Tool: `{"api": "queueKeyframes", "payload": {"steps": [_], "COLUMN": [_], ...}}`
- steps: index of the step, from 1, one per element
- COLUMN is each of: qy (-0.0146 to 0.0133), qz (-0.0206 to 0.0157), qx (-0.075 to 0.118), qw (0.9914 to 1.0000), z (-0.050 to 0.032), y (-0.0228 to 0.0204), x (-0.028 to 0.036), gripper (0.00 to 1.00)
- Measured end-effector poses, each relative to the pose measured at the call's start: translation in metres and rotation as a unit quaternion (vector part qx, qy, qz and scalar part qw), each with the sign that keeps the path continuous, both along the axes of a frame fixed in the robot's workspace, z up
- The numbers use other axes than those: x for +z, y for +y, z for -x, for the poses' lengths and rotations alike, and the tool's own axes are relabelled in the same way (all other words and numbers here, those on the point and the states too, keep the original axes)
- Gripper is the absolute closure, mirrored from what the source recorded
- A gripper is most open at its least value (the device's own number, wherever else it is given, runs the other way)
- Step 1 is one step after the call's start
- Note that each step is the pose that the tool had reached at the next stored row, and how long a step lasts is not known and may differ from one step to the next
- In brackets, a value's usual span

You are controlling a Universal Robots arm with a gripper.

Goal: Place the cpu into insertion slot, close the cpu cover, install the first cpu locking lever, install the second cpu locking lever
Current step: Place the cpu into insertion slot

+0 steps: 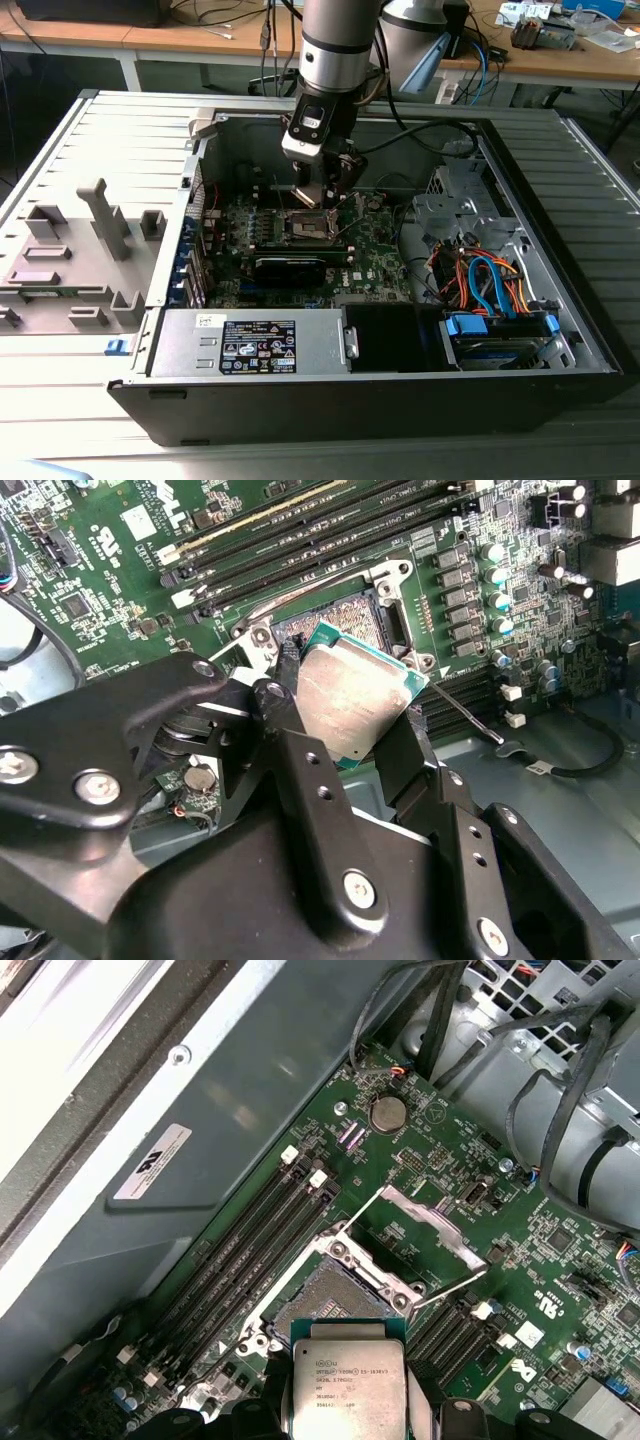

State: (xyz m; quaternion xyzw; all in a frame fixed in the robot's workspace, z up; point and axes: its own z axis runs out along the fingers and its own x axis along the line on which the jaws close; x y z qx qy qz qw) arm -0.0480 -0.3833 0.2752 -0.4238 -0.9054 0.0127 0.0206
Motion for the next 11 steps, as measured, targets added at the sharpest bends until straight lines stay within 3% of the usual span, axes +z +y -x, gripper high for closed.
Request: {"api": "queueKeyframes", "payload": {"steps": [11], "qy": [0.0], "qz": [0.0], "qx": [-0.009], "qw": [0.99995], "z": [0.0], "y": [0.0], "x": [-0.0001], "gripper": [0.45]}}
